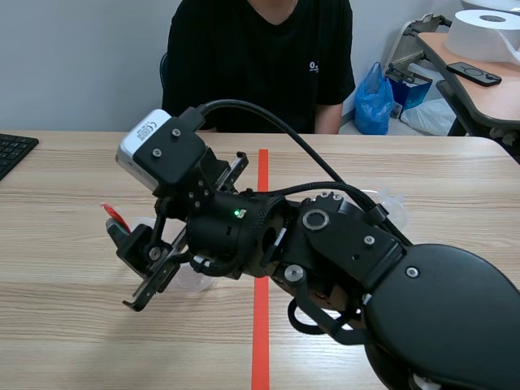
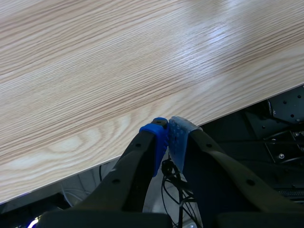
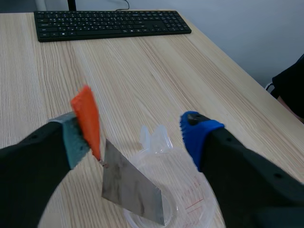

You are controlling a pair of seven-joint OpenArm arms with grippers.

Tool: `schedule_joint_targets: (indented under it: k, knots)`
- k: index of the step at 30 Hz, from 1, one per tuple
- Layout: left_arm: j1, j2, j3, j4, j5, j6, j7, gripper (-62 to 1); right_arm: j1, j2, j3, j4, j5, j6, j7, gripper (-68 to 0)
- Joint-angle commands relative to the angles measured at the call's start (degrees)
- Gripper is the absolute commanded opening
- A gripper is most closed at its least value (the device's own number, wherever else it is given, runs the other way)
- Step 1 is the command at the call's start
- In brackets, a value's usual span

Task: Do the redox reaction experiment.
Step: 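Lift the metal plate out of the left beaker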

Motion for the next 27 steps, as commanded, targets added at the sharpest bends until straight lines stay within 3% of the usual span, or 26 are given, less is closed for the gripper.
schedule_joint_targets:
  k: [1, 6, 13, 16, 22, 27]
  knots:
    - [0.6, 0.3, -0.2, 0.9, -0.3, 0.1, -0.6, -57.3, 1.2, 0.0, 0.1, 1.6, 0.6, -0.2, 0.7, -36.2]
    - [0.6, 0.3, -0.2, 0.9, -0.3, 0.1, -0.5, -57.3, 1.2, 0.0, 0.2, 1.6, 0.6, -0.2, 0.7, -48.8]
    - [0.6, 0.1, -0.2, 0.9, -0.3, 0.1, -0.6, -57.3, 1.2, 0.3, 0.7, 1.6, 0.6, -0.2, 1.5, -58.3]
    - [0.5, 0.1, -0.2, 0.9, -0.3, 0.1, -0.7, -57.3, 1.2, 0.8, 2.3, 1.9, 0.7, 0.0, 1.8, -66.1]
    - [0.5, 0.2, -0.2, 0.9, -0.3, 0.1, -0.6, -57.3, 1.1, 2.6, 6.4, 4.7, 0.9, 2.3, 2.1, -66.2]
    - [0.5, 0.3, -0.1, 0.9, -0.3, 0.1, -0.6, -57.3, 1.1, 4.8, 10.1, 9.0, 1.2, 6.5, 1.2, -66.2]
